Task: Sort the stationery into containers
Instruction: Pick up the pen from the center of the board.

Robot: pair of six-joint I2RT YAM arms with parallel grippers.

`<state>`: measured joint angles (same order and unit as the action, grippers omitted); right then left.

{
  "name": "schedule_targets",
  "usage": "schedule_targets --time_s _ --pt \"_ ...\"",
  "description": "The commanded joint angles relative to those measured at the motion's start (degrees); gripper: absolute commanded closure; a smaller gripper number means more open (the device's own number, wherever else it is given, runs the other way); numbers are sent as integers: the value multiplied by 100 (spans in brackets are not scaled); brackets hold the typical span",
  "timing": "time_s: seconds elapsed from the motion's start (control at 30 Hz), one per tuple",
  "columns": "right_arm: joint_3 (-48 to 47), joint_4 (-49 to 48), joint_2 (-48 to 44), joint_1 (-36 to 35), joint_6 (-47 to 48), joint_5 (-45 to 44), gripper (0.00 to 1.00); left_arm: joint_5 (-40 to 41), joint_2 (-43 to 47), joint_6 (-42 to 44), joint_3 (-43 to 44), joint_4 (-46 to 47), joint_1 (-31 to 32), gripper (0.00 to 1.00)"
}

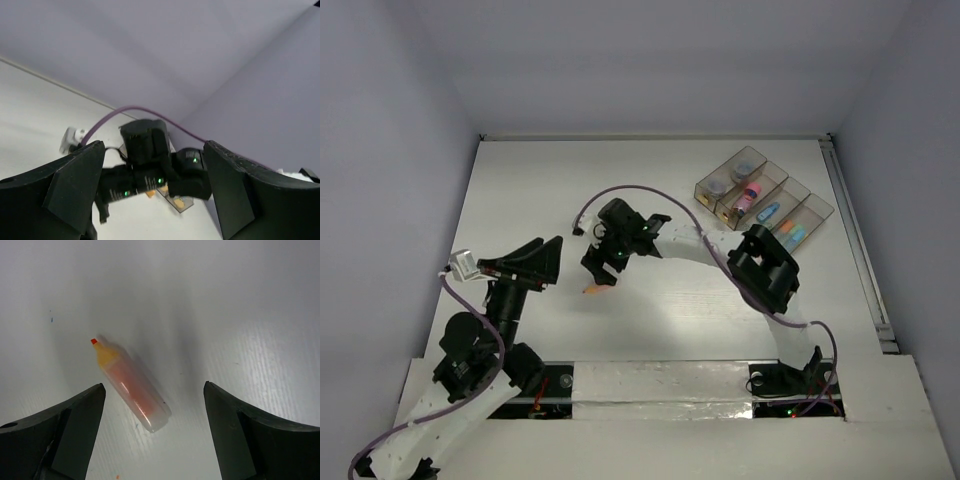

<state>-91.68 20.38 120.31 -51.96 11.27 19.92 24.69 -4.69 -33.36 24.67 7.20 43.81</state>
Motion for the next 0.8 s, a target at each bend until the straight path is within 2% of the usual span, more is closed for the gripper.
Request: schedule_targets --time_s 0.0,0.1,0.33,0.4,0.53,0.63,0.67,0.73,0.77 --pt "-368 273 150 -156 543 -260 14 475 47 40 398 -395 13 22" --pt "-456 466 247 -374 815 -436 10 572 56 84 609 -474 13 22" --pt "-281 581 484 -656 1106 -1059 10 695 100 164 680 -562 13 23" --pt "-228 459 598 -727 1132 -1376 12 739 91 146 671 -562 13 23" --pt "-114 107 687 -832 1009 -1439 19 774 56 137 689 -597 13 23" --pt "-122 10 730 -833 956 -1447 29 792 56 111 680 -658 13 23" --pt "-122 1 739 -833 956 -1430 42 792 64 102 671 -650 13 23" --pt "-157 10 783 -833 956 -1395 54 783 73 76 645 -667 13 23" --pt "-175 18 801 -833 948 -1360 73 775 65 67 627 -676 13 23"
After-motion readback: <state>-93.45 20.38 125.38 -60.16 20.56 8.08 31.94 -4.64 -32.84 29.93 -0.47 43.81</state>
